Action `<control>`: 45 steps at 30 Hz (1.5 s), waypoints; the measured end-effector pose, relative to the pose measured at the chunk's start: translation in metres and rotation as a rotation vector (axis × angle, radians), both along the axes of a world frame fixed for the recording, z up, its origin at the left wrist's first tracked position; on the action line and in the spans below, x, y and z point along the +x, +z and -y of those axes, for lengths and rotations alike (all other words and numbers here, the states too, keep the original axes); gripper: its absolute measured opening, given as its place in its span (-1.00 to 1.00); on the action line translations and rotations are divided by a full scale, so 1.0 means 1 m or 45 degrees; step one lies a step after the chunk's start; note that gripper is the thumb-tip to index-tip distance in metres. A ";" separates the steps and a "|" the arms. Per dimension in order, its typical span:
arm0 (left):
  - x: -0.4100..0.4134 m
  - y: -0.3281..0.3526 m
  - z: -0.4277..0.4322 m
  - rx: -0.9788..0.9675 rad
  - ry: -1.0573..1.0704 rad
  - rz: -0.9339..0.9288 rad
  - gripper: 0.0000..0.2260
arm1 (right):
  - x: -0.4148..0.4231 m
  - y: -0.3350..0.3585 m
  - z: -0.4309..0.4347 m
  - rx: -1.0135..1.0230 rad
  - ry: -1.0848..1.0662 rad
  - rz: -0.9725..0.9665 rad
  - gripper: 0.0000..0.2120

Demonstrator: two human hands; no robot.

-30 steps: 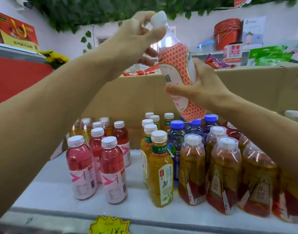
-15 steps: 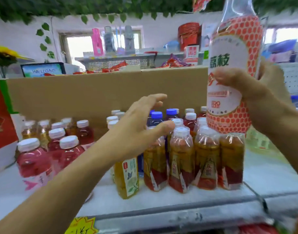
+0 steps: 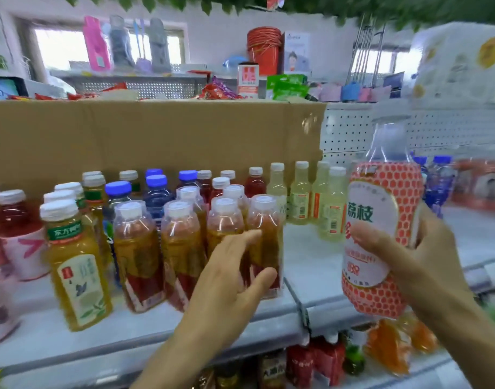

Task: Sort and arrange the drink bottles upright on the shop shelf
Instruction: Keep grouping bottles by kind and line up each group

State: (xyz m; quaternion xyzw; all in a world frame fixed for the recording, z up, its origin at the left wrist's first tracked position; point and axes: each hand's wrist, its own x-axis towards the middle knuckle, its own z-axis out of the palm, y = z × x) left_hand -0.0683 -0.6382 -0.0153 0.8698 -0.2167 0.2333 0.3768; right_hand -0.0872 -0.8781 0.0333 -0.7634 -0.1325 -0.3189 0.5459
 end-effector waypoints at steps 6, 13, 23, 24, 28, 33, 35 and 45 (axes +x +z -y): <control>-0.002 -0.033 0.096 -0.140 -0.148 -0.190 -0.62 | -0.019 -0.048 0.077 0.153 0.012 -0.173 -0.40; 0.001 -0.054 0.208 -0.251 -0.329 -0.389 -0.65 | -0.041 -0.088 0.179 0.207 -0.050 -0.317 -0.32; 0.049 -0.031 0.373 -0.407 -0.669 -0.477 -0.61 | -0.013 -0.105 0.302 0.150 -0.215 -0.410 -0.39; 0.055 -0.026 0.388 -0.445 -0.721 -0.485 -0.54 | -0.006 -0.106 0.311 0.119 -0.233 -0.422 -0.40; 0.096 -0.001 0.467 -0.558 -0.889 -0.522 -0.46 | 0.030 -0.105 0.366 0.065 -0.291 -0.407 -0.37; 0.178 0.030 0.552 -0.525 -0.853 -0.409 -0.61 | 0.101 -0.075 0.445 0.099 -0.298 -0.296 -0.53; 0.218 0.035 0.576 -0.503 -0.695 -0.343 -0.62 | 0.138 -0.061 0.476 0.167 -0.302 -0.236 -0.49; 0.323 0.004 0.599 0.085 0.216 0.361 -0.36 | 0.293 -0.085 0.570 0.328 -0.258 -0.283 -0.24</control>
